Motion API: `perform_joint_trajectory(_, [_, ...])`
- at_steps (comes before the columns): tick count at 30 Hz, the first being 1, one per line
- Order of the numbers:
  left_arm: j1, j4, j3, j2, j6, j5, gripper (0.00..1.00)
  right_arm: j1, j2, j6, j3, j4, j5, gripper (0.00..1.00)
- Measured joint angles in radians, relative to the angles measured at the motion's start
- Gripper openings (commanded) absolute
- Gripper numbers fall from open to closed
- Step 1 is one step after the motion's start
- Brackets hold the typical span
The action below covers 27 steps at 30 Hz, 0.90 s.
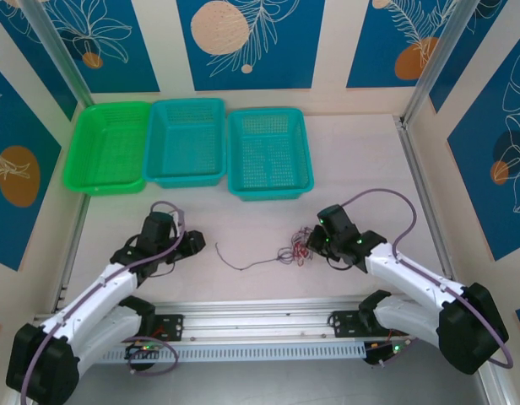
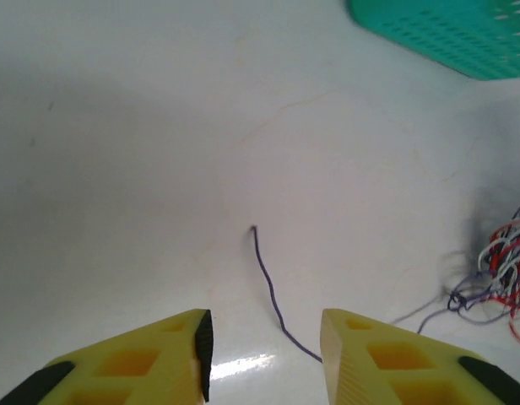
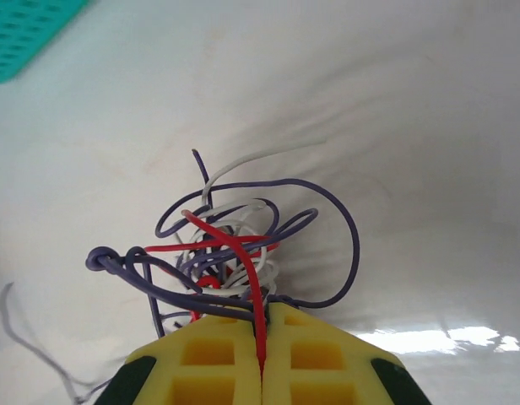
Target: Untangle the cables
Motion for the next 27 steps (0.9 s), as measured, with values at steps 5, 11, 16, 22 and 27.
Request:
perform_joint_trajectory(5, [-0.099, 0.100, 0.000, -0.050, 0.121, 0.002, 0.37, 0.000, 0.013, -0.054, 0.079, 0.001, -0.042, 0.00])
perform_joint_trajectory(11, [-0.285, 0.288, 0.000, -0.007, 0.342, 0.027, 0.45, 0.000, 0.014, -0.082, 0.159, -0.003, -0.125, 0.00])
perform_joint_trajectory(16, [-0.398, 0.396, 0.002, 0.131, 0.535, 0.019, 0.56, 0.011, 0.014, -0.092, 0.213, -0.005, -0.182, 0.00])
perform_joint_trajectory(22, [-0.411, 0.557, 0.003, 0.336, 0.593, 0.045, 0.60, 0.046, 0.014, -0.095, 0.262, -0.015, -0.222, 0.00])
perform_joint_trajectory(27, [-0.417, 0.611, 0.027, 0.454, 0.570, 0.019, 0.00, 0.055, 0.012, -0.095, 0.275, -0.021, -0.225, 0.00])
